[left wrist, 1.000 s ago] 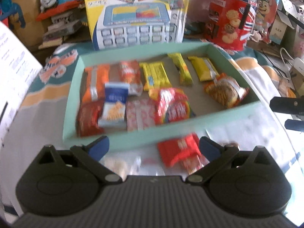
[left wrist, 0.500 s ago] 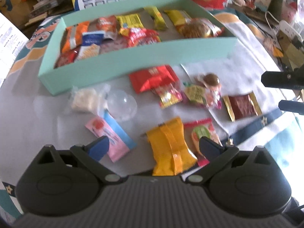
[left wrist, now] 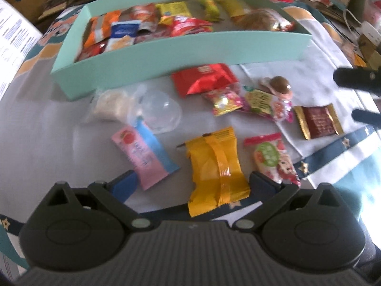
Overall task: Organize snacks
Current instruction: 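Grasp the brown chocolate square packet with the right gripper, then grasp the yellow wrapped cake with the left gripper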
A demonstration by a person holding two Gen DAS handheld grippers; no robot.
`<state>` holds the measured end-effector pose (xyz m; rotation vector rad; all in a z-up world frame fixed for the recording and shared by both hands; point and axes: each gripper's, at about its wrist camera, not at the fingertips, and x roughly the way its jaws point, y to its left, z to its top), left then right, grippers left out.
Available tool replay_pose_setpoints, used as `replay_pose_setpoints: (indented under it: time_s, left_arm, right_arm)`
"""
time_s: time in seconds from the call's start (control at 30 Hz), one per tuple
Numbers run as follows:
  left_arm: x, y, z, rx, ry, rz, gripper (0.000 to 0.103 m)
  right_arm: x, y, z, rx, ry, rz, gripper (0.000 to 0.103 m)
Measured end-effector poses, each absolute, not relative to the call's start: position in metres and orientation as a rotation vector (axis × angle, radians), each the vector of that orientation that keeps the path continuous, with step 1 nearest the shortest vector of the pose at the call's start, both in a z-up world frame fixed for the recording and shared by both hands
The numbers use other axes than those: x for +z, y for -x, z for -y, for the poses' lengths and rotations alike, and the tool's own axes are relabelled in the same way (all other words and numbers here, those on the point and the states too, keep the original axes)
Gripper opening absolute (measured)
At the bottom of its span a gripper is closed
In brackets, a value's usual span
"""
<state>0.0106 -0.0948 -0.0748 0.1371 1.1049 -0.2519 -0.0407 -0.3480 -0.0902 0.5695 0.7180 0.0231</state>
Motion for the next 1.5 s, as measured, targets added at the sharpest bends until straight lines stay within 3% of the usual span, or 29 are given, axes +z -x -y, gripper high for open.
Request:
replay_pose_setpoints:
  time_s: [0.1,0.17,0.23,0.53,0.93,1.07,1.5]
  left_arm:
    - [-0.076,-0.012,0.09,-0.235,-0.13,-1.107,0.103]
    - [-0.076,-0.012,0.086,-0.229,-0.125,-1.112,0.103]
    - [-0.076,-0.012,0.084,-0.225,-0.12,-1.114,0.103]
    - [-0.081,-0.013,0.081,-0.223,-0.112,-1.117,0.103]
    - [-0.08,-0.01,0.07,-0.23,-0.078,-1.098,0.103]
    - [-0.08,-0.01,0.069,-0.228,-0.072,-1.1,0.103]
    - [-0.072,-0.009,0.069,-0.21,-0.071,-1.063,0.103]
  right_arm:
    - [-0.089,0.022,0.341,0.047,-0.489,-0.711,0.086]
    - [-0.093,0.007,0.339,0.04,-0.444,-0.741,0.065]
    - [-0.1,-0.002,0.34,0.039,-0.432,-0.78,0.055]
    - [-0.115,0.022,0.328,0.1,-0.446,-0.875,0.054]
    - [-0.112,0.029,0.268,0.035,-0.089,-0.864,0.054]
    - [-0.116,0.039,0.259,0.008,0.018,-0.823,0.039]
    - [-0.116,0.052,0.267,-0.01,-0.016,-0.793,0.039]
